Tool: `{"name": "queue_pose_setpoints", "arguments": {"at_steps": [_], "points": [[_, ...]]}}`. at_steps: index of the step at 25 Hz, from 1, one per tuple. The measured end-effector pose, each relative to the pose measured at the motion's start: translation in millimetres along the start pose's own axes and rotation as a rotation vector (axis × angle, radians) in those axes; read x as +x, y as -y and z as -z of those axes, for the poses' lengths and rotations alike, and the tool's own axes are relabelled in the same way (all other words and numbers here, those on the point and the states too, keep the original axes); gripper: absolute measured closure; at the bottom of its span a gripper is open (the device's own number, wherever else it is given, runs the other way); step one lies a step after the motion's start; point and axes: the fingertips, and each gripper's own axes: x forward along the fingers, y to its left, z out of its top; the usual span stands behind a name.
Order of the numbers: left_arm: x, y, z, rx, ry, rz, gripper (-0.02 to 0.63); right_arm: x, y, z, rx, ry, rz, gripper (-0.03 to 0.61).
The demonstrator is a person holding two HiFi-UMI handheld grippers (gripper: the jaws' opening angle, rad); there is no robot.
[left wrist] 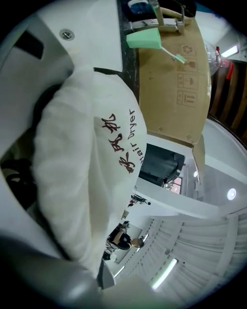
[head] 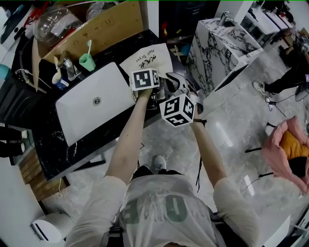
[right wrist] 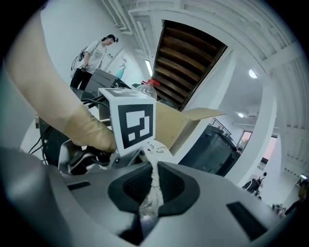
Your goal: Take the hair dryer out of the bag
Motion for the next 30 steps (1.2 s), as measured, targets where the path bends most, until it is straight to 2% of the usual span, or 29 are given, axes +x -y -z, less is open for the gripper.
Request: {"name": "queue_pose_setpoints", "arguments": {"at_steps": [3,5,10,12,13,16,18,21,23,26,30], "points": [[-3.7,-0.1,4.8,-0.013,-0.023,0.027,0.293,-0.6,-2.5,3.4,0.03,-0.005,-0.01,0.534],[-8.7,4.3,11.2,0.014,-0.059,0.077,0.293,-2.4,-3.7,8.3,0.048,-0.011,-0.017,0.534],[-29.1,9.6,29.4,0.222,-0.21,0.267,0.295,-4.9,-10.7,23.9,0.019,-0.043,-0.049,0.534],[-33.8,9.8,33.2,0.274,-0.23,0.286,0.295,-6.1,-14.8,26.1,0.019,-0.05,-0.058,0.534],[-33.6,10.2,33.1,0.283,-0.213,0.269,0.295,-6.8,-15.7,26.8,0.021,-0.053,-0.057,0.534],[-28.2,12.3,32.4,0.257,-0.131,0.171,0.295,-8.7,-13.3,30.0,0.035,-0.063,-0.046,0.534],[-24.1,12.9,35.4,0.198,-0.139,0.149,0.295,-9.1,-9.5,32.5,0.047,-0.07,-0.037,0.534],[-17.3,12.1,42.5,0.09,-0.207,0.179,0.299,-9.6,-8.3,34.8,0.067,-0.076,-0.025,0.534],[-16.2,10.4,44.4,0.057,-0.243,0.186,0.316,-10.2,-10.0,34.7,0.067,-0.078,-0.019,0.534],[-20.5,8.8,45.0,0.045,-0.248,0.2,0.327,-11.3,-12.2,33.8,0.067,-0.08,-0.021,0.534],[-30.2,10.3,44.6,0.066,-0.199,0.215,0.33,-13.4,-10.2,29.8,0.086,-0.069,-0.017,0.534]]}}
